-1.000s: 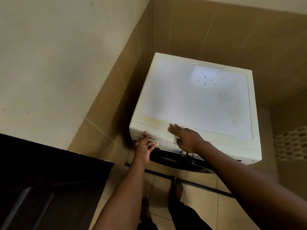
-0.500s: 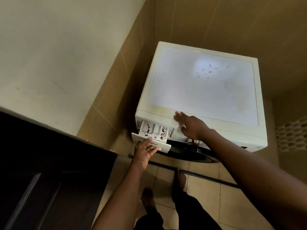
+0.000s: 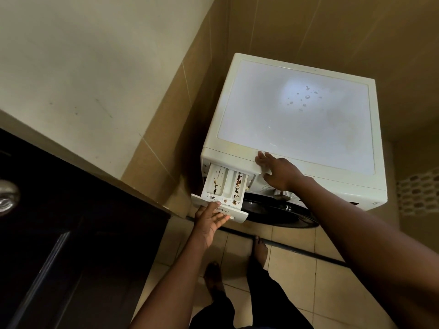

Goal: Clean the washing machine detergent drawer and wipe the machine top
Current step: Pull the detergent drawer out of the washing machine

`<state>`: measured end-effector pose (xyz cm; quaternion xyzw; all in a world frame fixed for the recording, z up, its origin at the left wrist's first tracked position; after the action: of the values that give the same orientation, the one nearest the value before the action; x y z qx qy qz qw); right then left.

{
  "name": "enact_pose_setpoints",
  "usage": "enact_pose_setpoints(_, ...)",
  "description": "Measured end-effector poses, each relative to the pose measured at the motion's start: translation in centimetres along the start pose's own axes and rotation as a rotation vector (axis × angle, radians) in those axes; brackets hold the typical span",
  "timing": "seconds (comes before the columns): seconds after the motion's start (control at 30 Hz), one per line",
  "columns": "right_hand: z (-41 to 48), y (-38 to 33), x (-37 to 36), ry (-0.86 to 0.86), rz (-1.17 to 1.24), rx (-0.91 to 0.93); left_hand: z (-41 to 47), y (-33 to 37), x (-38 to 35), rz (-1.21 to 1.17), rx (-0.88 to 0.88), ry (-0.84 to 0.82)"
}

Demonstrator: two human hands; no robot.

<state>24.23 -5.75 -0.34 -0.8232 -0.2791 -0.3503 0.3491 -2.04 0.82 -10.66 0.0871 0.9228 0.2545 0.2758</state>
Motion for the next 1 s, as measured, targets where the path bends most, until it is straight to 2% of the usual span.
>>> enact_pose_setpoints(0.53, 0.1, -0.3, -0.7, -0.002, -0.001, -0.019, -1.1, -0.9, 1.1, 0.010, 0.041, 0.000)
enact_pose_setpoints(0.6, -1.3, -1.2, -0.5, 0.086, 0.036, 0.001, -1.3, -0.9, 0.9, 0.009, 0.044, -0.005)
enact_pose_setpoints(0.73, -6.6, -4.2, -0.8, 0.447, 0.121, 0.062, -1.2, -0.7, 1.1, 0.033, 0.042, 0.000)
enact_pose_setpoints(0.8, -7.9, -3.5, -2.9, 0.491, 0.315, -0.083, -1.2, -0.5, 0.9, 0.052, 0.040, -0.001)
enact_pose_setpoints(0.9, -7.8, 0.0, -9.2, 0.408, 1.022, -0.479, -1.2, -0.4, 1.0, 0.065, 0.049, 0.003)
enact_pose_setpoints(0.93, -7.2, 0.4, -11.4, 0.368, 1.212, -0.553, -1.1, -0.4, 1.0, 0.068, 0.052, 0.006)
enact_pose_setpoints(1.0, -5.7, 0.2, -13.5, 0.334, 1.353, -0.609, -1.0, -0.5, 1.2, 0.080, 0.061, 0.009)
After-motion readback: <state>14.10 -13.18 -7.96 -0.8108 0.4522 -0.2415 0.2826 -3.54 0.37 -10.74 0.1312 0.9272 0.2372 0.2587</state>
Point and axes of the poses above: each hand's wrist, its own z-axis towards the middle knuckle, its own x-axis out of the back of the hand, y = z × x, the point moved 9 cm from there along z, towards the middle knuckle, and after that the axes turned 6 degrees about -y, right-handed, at the moved point
